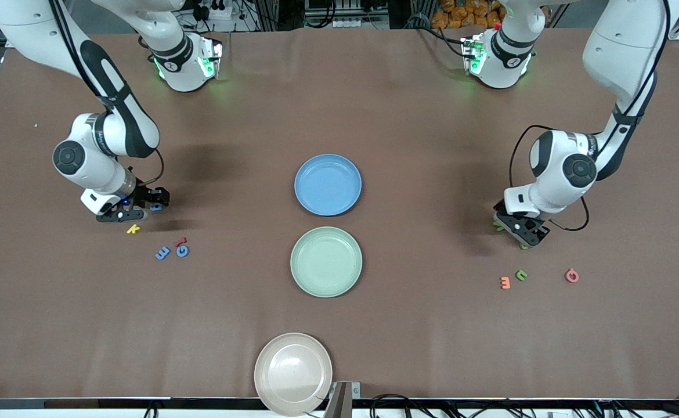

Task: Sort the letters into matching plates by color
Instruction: 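Close the left gripper on the green b while the right gripper grips the blue 6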

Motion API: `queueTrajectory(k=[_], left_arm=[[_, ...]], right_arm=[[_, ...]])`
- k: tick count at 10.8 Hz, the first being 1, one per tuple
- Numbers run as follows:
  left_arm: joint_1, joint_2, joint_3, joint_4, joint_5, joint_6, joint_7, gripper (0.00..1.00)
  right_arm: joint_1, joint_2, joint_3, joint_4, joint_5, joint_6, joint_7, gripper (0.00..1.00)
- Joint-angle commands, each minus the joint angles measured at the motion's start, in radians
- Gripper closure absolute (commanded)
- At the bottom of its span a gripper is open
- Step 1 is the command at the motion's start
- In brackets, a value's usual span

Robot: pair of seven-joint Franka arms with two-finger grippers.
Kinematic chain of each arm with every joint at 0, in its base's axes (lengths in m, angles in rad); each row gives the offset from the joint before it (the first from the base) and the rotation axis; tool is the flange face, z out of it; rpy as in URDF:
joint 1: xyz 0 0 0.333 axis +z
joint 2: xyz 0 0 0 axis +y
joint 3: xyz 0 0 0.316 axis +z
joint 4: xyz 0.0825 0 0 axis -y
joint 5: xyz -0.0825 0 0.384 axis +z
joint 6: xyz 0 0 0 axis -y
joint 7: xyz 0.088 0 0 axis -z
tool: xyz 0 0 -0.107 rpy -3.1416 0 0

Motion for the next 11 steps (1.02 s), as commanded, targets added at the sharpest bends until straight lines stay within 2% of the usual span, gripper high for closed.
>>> queueTrajectory(k=[1, 11], left_arm=[[0.031, -0.043, -0.006, -0.036, 0.023, -0.008, 0.033, 0.0], [0.025, -0.026, -0.008, -0.058, 0.023, 0.009, 0.015, 0.0]], right_arm=[[-0.003, 0.011, 0.0, -0.024, -0.032, 0.039, -0.008, 0.29], [-0.004, 0.03, -0.007, 0.003, -0.03, 0.039, 0.002, 0.39]])
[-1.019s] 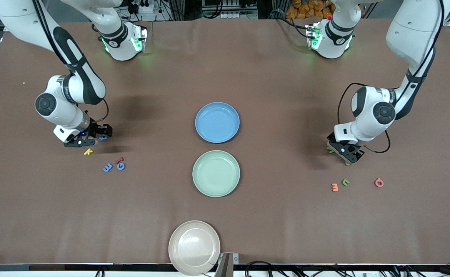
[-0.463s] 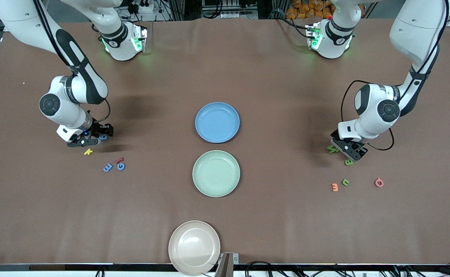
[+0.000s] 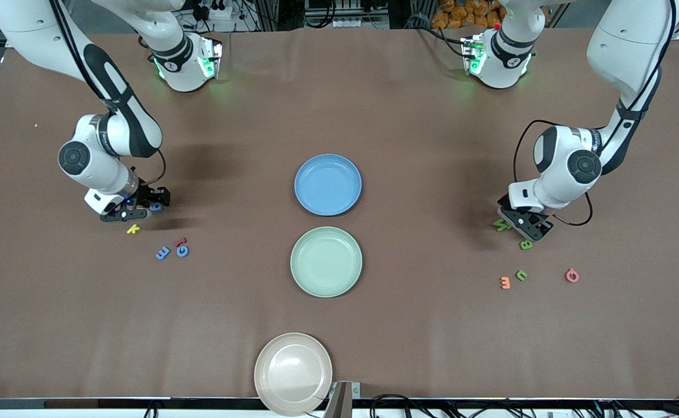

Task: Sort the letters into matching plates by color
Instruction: 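Close the left gripper on the green b while the right gripper grips the blue 6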

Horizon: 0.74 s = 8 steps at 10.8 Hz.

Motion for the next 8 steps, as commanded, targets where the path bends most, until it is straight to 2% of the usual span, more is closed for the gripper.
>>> queueTrajectory(k=[1, 4, 6, 7, 8], left_arm=[[-0.001, -0.011, -0.004, -0.017, 0.023, 0.01, -0.025, 0.0], [-0.003, -0.003, -0.004, -0.014, 0.023, 0.01, -0.031, 0.0], [-0.003, 0.0, -0.005, -0.014, 0.023, 0.016, -0.035, 0.0], [-0.003, 0.0, -0.005, -0.016, 0.022, 0.021, -0.056, 0.18], [-0.004, 0.0, -0.007, -0.019, 0.023, 0.021, -0.108, 0.73]], right_arm=[[-0.004, 0.011, -0.003, 0.017, -0.009, 0.016, 0.003, 0.39], [-0.003, 0.019, -0.003, 0.031, -0.009, 0.016, 0.011, 0.45], [-0.003, 0.022, -0.003, 0.03, -0.009, 0.015, 0.011, 0.57], [-0.003, 0.022, -0.003, 0.029, -0.009, 0.015, 0.011, 0.61], [-0.003, 0.025, -0.003, 0.029, -0.009, 0.016, 0.011, 0.63]])
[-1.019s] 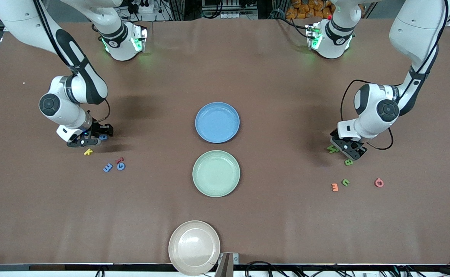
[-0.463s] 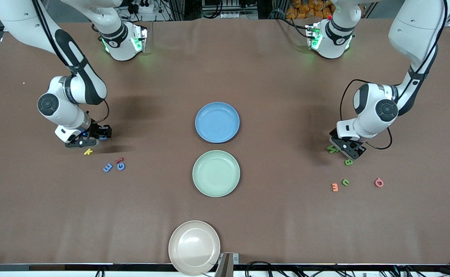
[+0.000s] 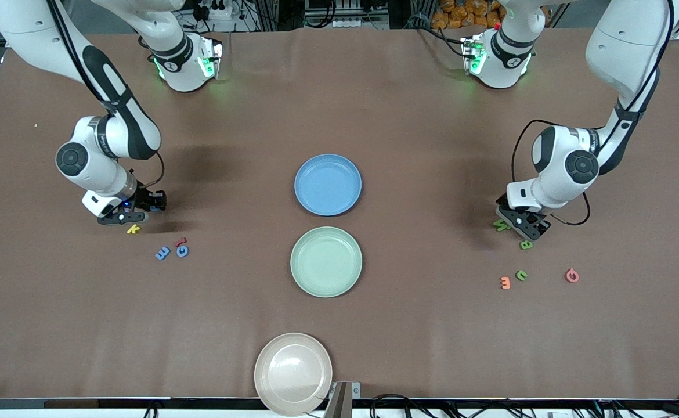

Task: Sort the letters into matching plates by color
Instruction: 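Close the left gripper on the green b while the right gripper grips the blue 6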

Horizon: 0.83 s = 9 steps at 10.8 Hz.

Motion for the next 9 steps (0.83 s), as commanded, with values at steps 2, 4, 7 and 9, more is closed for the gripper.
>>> queueTrajectory(k=[2, 4, 7, 9], left_arm=[[-0.002, -0.005, -0.005, -0.019, 0.023, 0.018, -0.097, 1.0], [-0.003, -0.006, -0.005, -0.019, 0.023, 0.018, -0.099, 1.0], [-0.016, -0.02, -0.005, -0.015, 0.023, 0.011, -0.125, 1.0], [-0.017, -0.04, -0.011, 0.014, 0.022, -0.043, -0.186, 1.0]], right_arm=[[-0.001, 0.016, -0.001, 0.01, -0.011, 0.001, 0.008, 0.85], [0.002, -0.004, 0.0, 0.01, -0.007, -0.013, 0.011, 1.0], [0.054, -0.071, 0.011, 0.048, 0.0, -0.161, 0.116, 1.0], [0.147, -0.093, 0.02, 0.102, 0.002, -0.255, 0.225, 1.0]])
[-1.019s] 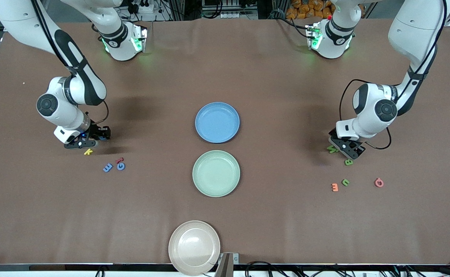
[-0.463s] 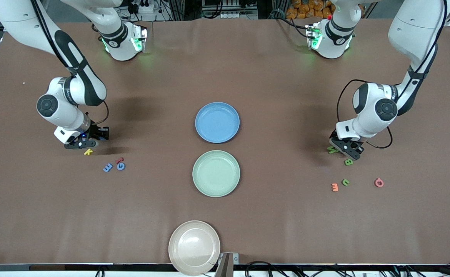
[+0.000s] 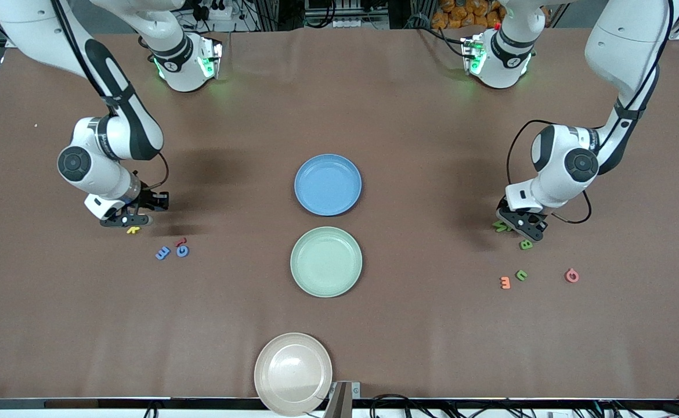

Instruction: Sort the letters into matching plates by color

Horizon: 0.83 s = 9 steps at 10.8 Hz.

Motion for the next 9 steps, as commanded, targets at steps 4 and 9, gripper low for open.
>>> queueTrajectory(k=[4, 9], left_arm=[[-0.007, -0.02, -0.107, 0.154, 0.008, -0.129, -0.329, 1.0], [-0.13, 0.108, -0.199, 0.377, 0.006, -0.129, -0.82, 1.0]], right_arm=[[0.205, -0.071, 0.115, 0.137, 0.015, -0.225, 0.423, 1.0], [0.333, -0.002, 0.214, 0.234, 0.022, -0.222, 0.805, 1.0]])
